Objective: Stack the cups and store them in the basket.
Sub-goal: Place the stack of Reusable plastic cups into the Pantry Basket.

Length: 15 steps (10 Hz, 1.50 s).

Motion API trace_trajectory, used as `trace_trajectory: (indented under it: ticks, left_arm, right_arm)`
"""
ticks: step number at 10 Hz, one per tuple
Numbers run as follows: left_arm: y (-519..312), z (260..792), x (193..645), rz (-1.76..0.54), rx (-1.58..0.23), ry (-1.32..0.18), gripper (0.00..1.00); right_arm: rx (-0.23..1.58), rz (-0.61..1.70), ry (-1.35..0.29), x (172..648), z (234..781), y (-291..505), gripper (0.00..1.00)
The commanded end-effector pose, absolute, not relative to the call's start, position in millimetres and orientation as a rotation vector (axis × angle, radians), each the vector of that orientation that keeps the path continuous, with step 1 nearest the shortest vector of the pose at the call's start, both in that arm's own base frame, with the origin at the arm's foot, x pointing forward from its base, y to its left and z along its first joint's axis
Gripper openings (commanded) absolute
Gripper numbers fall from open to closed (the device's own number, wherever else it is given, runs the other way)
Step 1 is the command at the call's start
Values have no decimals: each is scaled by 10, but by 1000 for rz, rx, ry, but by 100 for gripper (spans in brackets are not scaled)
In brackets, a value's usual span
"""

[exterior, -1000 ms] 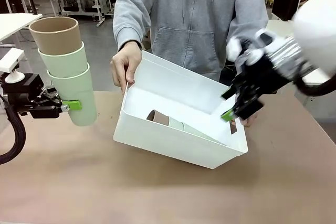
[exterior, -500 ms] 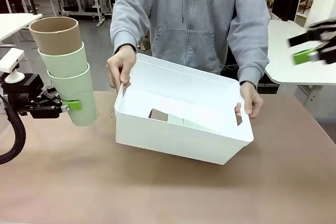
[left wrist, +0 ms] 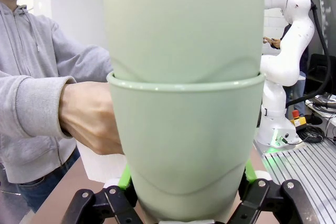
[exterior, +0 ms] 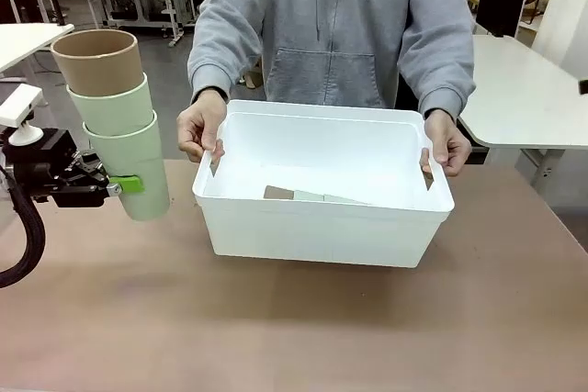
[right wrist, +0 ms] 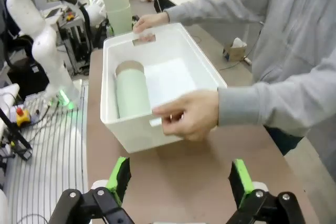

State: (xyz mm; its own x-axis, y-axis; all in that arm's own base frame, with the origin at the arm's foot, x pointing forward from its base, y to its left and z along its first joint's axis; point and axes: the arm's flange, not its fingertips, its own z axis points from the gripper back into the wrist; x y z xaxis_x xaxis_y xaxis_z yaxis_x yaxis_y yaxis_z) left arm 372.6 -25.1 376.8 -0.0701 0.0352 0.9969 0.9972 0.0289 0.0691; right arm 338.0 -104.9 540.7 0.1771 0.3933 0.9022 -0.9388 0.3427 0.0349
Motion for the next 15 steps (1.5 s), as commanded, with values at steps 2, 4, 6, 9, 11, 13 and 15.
trace_trajectory:
  ticks: [2, 4, 6, 9, 11, 13, 15]
  left_arm:
    - [-257, 3811, 3722, -1235, -1180, -1318, 86]
    - [-257, 3811, 3722, -1235, -1180, -1318, 86]
    - [-257, 3811, 3722, -1235, -1180, -1318, 86]
    - [-257, 3811, 3722, -1235, -1180, -1318, 86]
    - [-257, 3811, 3722, -1235, -1180, -1318, 86]
    - [-257, 3811, 3722, -1235, -1180, -1318, 86]
    - [-257, 3811, 3722, -1235, -1180, -1318, 86]
  right_arm:
    - [715, 1040, -969, 3322, 5573, -961, 100]
    - [715, 1040, -969, 3322, 5573, -961, 100]
    - [715, 1040, -969, 3322, 5573, -961, 100]
    - [715, 1040, -969, 3322, 5573, -961, 100]
    - [715, 1040, -969, 3322, 5573, -961, 100]
    - [715, 1040, -969, 3322, 5573, -961, 100]
    - [715, 1040, -969, 3322, 5573, -961, 100]
